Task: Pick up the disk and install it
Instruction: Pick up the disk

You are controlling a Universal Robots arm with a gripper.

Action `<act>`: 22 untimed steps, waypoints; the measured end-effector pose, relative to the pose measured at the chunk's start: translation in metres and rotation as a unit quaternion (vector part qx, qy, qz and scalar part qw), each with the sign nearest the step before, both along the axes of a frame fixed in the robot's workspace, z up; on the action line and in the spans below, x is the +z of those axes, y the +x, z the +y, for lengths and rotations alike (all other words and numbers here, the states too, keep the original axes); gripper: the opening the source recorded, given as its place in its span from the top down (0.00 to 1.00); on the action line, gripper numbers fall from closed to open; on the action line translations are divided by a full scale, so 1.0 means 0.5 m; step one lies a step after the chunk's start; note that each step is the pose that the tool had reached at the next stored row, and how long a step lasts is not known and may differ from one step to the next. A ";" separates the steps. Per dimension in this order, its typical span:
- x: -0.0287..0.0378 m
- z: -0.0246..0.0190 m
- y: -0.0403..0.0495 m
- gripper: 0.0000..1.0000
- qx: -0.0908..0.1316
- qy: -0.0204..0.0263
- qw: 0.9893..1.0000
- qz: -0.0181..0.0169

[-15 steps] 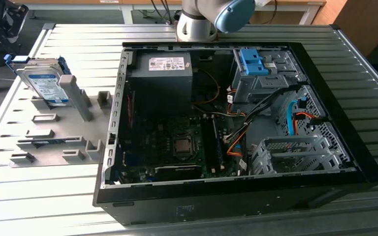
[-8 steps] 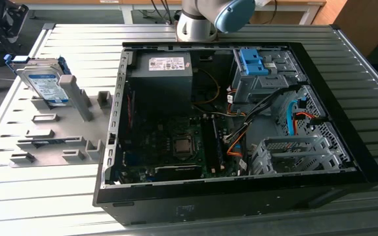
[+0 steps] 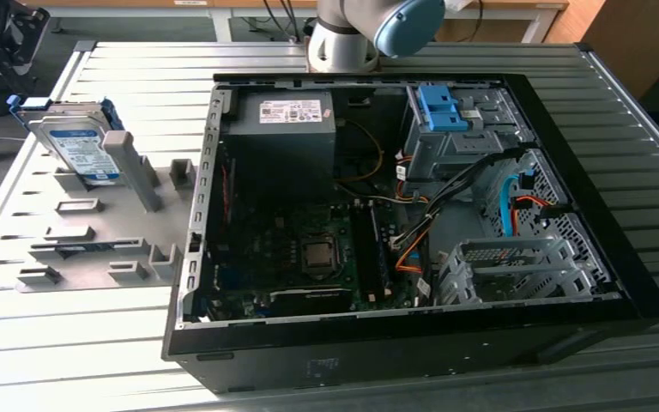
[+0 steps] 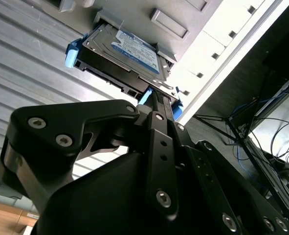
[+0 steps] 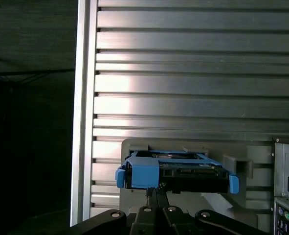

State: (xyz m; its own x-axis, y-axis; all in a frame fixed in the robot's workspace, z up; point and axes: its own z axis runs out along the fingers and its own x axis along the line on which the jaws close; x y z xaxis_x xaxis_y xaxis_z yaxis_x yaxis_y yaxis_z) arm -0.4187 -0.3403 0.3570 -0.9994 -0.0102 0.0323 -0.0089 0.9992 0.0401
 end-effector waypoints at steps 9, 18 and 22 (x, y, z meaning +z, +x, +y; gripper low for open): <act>0.000 0.0000 0.000 0.89 0.009 0.000 1.000 0.000; 0.000 0.0000 0.000 0.89 0.016 0.000 1.000 0.000; 0.000 0.0000 0.000 0.89 0.018 0.000 1.000 0.000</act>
State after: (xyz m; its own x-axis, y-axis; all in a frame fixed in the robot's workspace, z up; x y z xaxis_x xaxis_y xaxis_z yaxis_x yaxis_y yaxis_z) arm -0.4187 -0.3403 0.3570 -0.9984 -0.0467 0.0322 -0.0454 0.9982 0.0402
